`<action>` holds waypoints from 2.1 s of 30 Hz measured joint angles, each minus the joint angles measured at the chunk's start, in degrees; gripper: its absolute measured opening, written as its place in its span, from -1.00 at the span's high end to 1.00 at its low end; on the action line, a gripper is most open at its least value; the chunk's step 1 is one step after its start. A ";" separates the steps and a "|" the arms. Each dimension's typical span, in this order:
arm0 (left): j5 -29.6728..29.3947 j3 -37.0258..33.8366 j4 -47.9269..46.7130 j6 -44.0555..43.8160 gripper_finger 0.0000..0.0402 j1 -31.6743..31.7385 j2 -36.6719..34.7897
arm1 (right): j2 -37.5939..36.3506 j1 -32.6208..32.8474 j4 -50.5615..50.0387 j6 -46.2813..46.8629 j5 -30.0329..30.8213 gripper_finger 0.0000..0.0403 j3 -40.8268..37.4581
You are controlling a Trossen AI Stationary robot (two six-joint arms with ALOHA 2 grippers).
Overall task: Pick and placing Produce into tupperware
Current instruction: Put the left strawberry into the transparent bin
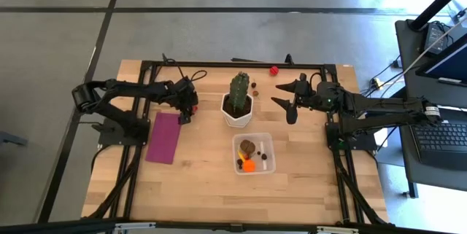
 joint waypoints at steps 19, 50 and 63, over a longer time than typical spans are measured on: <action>-0.39 -0.13 2.18 -3.39 0.10 -0.48 0.22 | 0.00 0.00 0.00 -0.20 0.00 -0.26 0.00; 40.47 12.14 -5.40 -35.72 0.41 -8.63 -8.94 | 0.00 0.00 -0.24 -3.31 -0.12 -0.26 0.00; -2.61 28.04 17.61 -39.01 0.41 -36.24 -8.53 | 0.02 0.00 -2.17 -3.50 -0.28 -0.26 0.00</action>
